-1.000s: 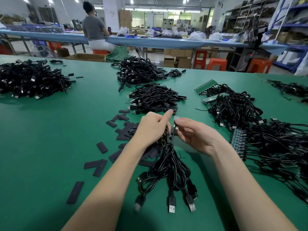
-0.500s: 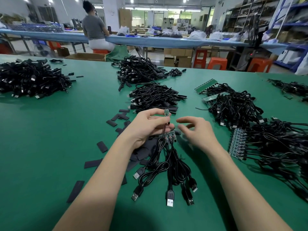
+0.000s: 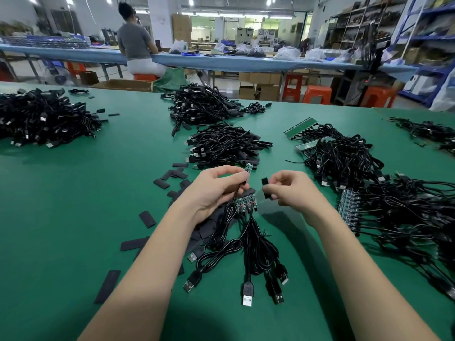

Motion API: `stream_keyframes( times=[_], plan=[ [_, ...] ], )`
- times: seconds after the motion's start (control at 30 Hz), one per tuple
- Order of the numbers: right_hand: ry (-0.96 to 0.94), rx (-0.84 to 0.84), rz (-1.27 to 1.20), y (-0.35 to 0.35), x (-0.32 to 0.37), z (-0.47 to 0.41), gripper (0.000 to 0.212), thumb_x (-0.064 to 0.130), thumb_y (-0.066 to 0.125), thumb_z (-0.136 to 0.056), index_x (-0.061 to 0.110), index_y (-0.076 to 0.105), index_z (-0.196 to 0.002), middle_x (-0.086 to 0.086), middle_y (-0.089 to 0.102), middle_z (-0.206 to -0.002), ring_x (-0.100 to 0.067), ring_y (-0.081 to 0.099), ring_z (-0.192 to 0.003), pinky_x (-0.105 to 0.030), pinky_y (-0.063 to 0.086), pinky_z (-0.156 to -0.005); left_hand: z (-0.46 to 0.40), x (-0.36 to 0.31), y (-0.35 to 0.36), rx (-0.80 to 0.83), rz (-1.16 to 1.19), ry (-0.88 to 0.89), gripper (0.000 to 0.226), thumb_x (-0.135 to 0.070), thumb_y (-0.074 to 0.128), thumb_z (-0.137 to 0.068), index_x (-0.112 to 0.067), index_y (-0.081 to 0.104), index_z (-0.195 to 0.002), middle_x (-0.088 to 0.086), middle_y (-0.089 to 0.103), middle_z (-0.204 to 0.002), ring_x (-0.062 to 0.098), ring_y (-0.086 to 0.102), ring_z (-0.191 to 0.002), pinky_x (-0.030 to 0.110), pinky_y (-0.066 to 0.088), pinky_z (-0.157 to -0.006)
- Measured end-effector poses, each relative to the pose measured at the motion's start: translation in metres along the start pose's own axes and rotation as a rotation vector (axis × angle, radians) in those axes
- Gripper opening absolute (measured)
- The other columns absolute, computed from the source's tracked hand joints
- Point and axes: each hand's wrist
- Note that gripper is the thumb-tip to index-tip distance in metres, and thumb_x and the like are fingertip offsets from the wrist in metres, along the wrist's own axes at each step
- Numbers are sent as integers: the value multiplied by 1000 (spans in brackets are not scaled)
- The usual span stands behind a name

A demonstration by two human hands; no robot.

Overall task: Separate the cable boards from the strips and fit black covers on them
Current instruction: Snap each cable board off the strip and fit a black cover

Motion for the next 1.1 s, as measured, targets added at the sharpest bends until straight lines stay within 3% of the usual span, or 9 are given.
stream_keyframes(
  times=[0.13, 0.2, 0.3, 0.4, 0.7, 0.83, 1.0, 1.1],
  plan=[
    [101, 215, -711, -6, 13, 7, 24, 7, 77, -82, 9, 62, -100, -8, 74, -89, -11, 61, -61, -17, 51, -55, 2, -3, 1, 48, 70, -15, 4, -4, 70, -89, -6, 68, -92, 10, 70, -78, 12, 67, -67, 16, 55, -63],
    [89, 265, -875, -6, 17, 9, 42, 9, 78, -75, 5, 59, -112, -8, 75, -91, -11, 66, -66, -16, 55, -59, 4, -4, 2, 69, 88, -27, 5, -3, 69, -89, -5, 68, -94, 10, 69, -77, 12, 68, -66, 16, 55, -63],
    [68, 234, -996, -3, 19, 11, 35, 8, 80, -69, 5, 69, -103, -7, 75, -92, -12, 70, -74, -16, 57, -66, 6, -6, 4, 98, 99, -44, 5, -3, 66, -90, -3, 67, -95, 9, 68, -76, 11, 68, -65, 14, 55, -63],
    [32, 179, -1067, 0, 20, 11, 27, 9, 81, -67, 8, 75, -93, -6, 75, -91, -11, 71, -77, -16, 57, -70, 7, -7, 5, 116, 122, -57, 5, -3, 65, -91, -2, 67, -96, 7, 68, -75, 10, 67, -64, 13, 55, -61],
    [-67, 52, -1086, 10, 25, 13, 30, 10, 80, -67, 6, 73, -95, -3, 77, -86, -10, 72, -79, -16, 56, -73, 9, -7, 5, 132, 158, -89, 7, -4, 67, -87, -2, 68, -94, 7, 69, -74, 8, 66, -62, 13, 55, -58],
    [-73, 50, -1034, 12, 25, 14, 26, 10, 81, -69, 7, 74, -94, -1, 76, -85, -8, 71, -78, -17, 55, -73, 10, -7, 7, 140, 143, -81, 20, -11, 73, -73, -3, 70, -92, 7, 69, -75, 8, 65, -63, 13, 54, -58],
    [-73, 53, -981, 11, 24, 14, 28, 11, 81, -68, 6, 74, -95, -2, 76, -86, -8, 70, -78, -17, 55, -73, 9, -7, 4, 149, 134, -66, 22, -10, 76, -72, -3, 71, -92, 8, 70, -78, 9, 67, -65, 13, 55, -60],
    [-51, 162, -968, 6, 24, 14, 16, 12, 81, -68, 12, 80, -84, -2, 76, -88, -8, 71, -79, -16, 56, -73, 10, -9, -1, 191, 68, -59, 17, -13, 79, -70, -9, 74, -86, 7, 71, -81, 8, 67, -68, 14, 55, -63]
  ],
)
Point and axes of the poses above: each hand's wrist, its own z-axis away from the middle knuckle, its own y-axis out of the palm, x = y × z
